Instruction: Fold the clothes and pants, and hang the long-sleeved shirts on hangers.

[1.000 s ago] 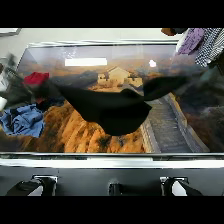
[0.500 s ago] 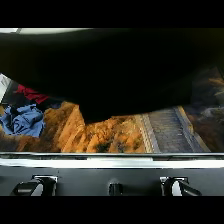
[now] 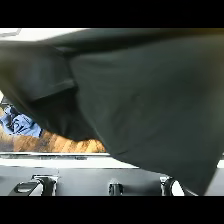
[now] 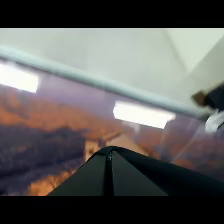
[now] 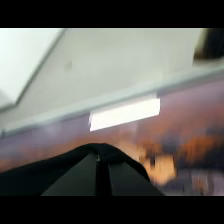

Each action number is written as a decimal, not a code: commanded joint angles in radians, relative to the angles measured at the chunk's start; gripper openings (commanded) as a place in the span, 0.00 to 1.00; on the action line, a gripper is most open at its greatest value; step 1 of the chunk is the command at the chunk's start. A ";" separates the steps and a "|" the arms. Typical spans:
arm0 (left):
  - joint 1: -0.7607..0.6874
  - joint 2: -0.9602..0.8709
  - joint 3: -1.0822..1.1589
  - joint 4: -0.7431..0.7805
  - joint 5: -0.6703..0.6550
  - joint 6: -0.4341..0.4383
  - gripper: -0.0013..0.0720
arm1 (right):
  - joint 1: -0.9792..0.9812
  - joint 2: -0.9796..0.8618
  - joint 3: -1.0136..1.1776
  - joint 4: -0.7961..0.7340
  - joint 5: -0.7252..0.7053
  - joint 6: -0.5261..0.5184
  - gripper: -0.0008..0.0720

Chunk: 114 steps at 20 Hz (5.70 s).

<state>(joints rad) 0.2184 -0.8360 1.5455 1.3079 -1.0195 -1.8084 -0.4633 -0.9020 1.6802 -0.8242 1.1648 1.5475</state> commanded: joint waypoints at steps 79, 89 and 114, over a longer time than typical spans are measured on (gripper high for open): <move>0.208 -0.273 -0.962 -0.576 -0.023 0.674 0.04 | -0.031 -0.282 -1.080 0.284 0.164 -0.564 0.05; 0.210 -0.069 -0.210 -0.355 -0.007 0.313 0.04 | 0.253 -0.124 -0.154 0.011 -0.192 -0.285 0.05; 0.009 -0.635 -0.014 -0.085 0.053 0.238 0.04 | 0.253 -0.654 0.017 -0.313 0.177 0.119 0.05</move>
<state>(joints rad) 0.2916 -1.2278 1.5333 1.2369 -1.0691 -1.5944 -0.2108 -1.3334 1.7302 -1.1713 1.3441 1.6802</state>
